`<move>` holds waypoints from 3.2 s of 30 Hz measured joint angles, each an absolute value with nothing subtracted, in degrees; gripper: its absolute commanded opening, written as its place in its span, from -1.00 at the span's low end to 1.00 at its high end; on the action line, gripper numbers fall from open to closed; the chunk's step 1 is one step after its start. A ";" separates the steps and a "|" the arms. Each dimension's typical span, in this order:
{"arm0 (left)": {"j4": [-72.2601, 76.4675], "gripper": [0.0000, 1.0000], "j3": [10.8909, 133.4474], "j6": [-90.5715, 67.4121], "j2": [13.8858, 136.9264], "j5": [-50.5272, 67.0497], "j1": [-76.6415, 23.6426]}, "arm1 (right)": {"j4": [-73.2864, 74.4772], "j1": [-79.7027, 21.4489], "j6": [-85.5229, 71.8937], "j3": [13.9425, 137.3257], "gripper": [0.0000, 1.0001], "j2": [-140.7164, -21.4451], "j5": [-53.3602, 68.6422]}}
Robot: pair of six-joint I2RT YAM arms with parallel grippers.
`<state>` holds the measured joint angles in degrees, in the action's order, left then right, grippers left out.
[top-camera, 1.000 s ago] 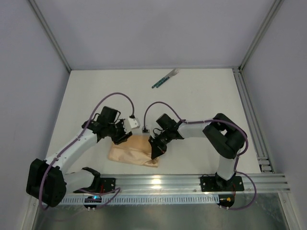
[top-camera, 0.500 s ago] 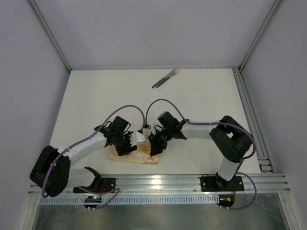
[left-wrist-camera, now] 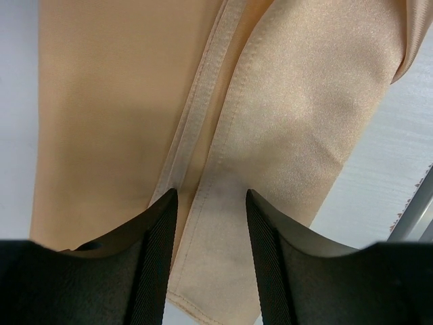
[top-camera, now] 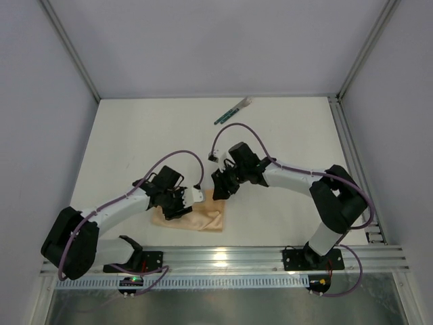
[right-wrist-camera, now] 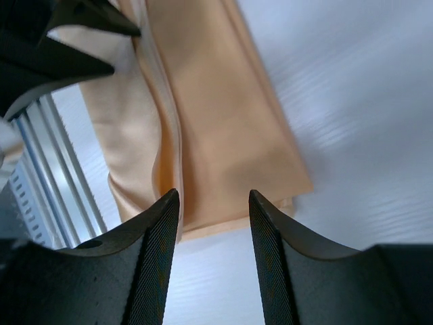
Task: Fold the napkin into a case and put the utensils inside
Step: Smooth out the 2/3-rectangle-folded napkin at the center of the board.
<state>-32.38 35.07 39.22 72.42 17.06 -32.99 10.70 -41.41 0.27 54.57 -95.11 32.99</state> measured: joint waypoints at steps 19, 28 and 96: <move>-32.21 -0.24 35.14 39.05 73.17 14.22 -32.99 | 8.10 -47.24 2.07 71.53 -0.02 -113.93 24.67; -32.67 -0.63 35.11 39.46 73.17 15.22 -33.01 | 6.37 -47.40 0.49 71.46 -0.92 -115.31 25.17; -22.00 -0.57 41.25 31.90 77.28 11.99 -31.35 | -0.03 -43.00 -3.57 68.82 -0.92 -115.81 30.92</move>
